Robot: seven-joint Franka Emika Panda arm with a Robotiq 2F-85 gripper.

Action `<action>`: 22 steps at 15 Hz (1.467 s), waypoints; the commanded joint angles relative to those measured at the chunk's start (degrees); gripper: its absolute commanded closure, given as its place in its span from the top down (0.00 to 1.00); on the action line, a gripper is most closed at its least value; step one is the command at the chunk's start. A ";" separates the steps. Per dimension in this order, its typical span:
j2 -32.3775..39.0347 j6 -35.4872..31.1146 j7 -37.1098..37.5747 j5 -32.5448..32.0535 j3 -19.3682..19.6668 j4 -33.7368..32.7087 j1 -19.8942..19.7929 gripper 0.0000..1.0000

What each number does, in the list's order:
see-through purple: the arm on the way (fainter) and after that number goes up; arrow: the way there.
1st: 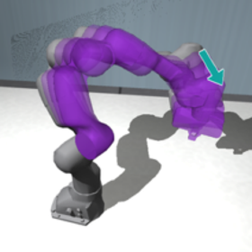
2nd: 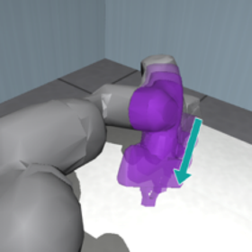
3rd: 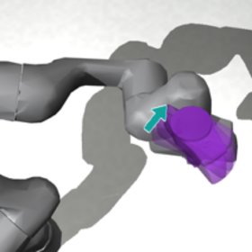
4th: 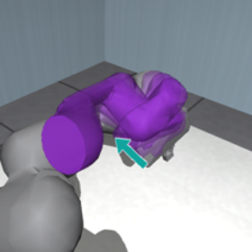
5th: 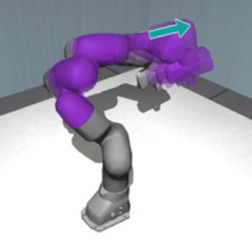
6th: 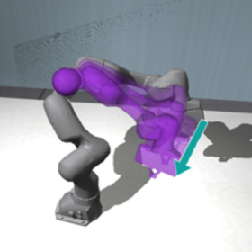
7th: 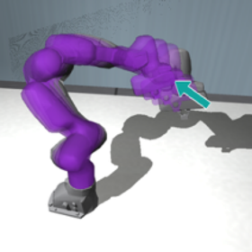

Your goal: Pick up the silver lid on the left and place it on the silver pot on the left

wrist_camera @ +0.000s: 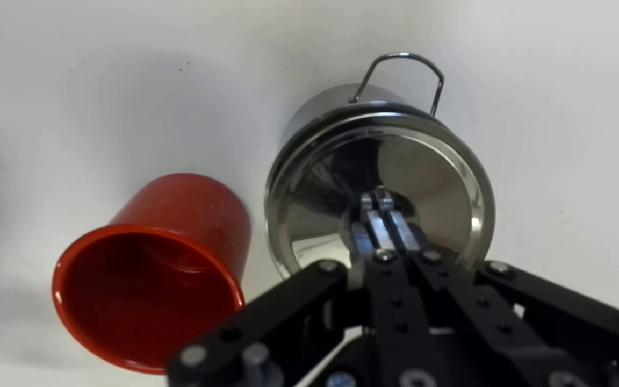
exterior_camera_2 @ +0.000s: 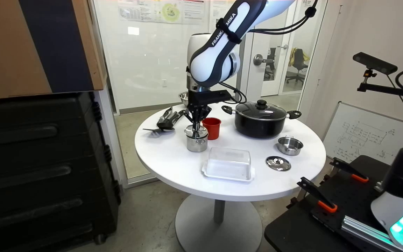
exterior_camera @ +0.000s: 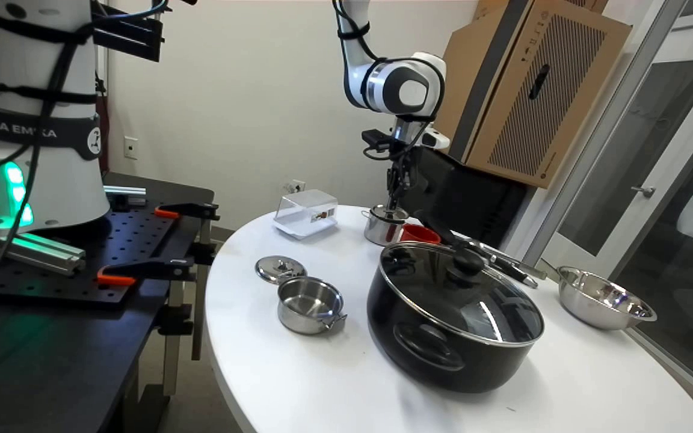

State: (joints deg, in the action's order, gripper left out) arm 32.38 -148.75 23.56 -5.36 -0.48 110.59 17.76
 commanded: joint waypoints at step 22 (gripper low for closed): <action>-1.91 0.42 0.62 1.78 -0.31 2.39 0.37 0.00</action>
State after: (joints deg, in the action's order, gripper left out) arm 33.25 -147.42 23.82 -4.62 -0.51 109.68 18.33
